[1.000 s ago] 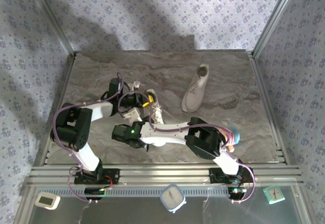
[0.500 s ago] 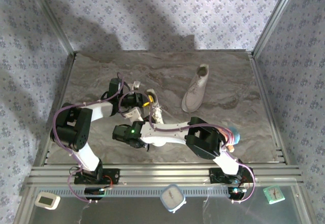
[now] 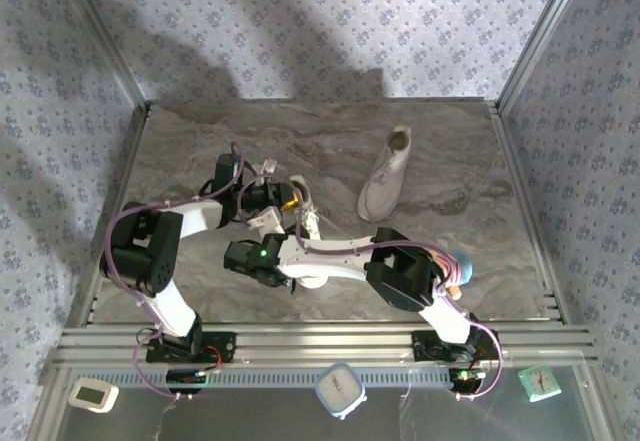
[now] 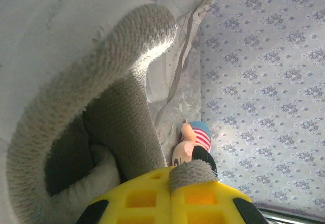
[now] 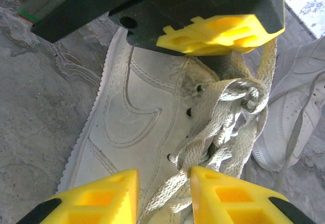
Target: Tie the shoes
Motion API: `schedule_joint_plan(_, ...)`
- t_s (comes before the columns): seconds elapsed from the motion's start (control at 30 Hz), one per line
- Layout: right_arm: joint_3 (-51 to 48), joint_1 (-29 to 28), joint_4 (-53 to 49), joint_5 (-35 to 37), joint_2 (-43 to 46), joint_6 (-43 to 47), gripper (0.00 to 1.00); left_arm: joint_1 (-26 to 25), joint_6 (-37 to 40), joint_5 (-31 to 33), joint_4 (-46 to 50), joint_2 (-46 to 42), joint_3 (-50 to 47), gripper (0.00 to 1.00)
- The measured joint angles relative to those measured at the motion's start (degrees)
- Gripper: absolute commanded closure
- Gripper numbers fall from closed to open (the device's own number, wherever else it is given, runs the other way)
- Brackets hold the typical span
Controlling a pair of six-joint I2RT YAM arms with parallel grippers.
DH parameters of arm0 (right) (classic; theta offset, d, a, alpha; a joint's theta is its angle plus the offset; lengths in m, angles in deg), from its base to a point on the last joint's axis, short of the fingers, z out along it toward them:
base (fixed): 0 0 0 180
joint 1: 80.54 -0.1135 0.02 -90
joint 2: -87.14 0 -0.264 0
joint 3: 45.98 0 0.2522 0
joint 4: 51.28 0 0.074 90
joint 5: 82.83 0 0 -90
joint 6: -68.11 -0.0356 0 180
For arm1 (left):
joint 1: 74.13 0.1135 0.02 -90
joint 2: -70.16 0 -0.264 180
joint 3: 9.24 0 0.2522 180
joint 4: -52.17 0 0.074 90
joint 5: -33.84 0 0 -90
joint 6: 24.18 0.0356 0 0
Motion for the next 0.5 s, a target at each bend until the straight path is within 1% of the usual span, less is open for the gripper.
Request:
schedule_joint_plan(0.17, 0.0, 0.9, 0.1, -1.3, 0.0, 0.0, 0.68, 0.0, 0.0, 0.0, 0.0, 0.1, 0.1, 1.0)
schedule_joint_plan(0.37, 0.0, 1.4, 0.0, -1.7, 0.0, 0.0, 0.73, 0.0, 0.0, 0.0, 0.0, 0.1, 0.1, 1.0)
schedule_joint_plan(0.5, 0.0, 1.4, 0.1, -1.8, 0.0, 0.0, 0.79, 0.0, 0.0, 0.0, 0.0, 0.1, 0.1, 1.0)
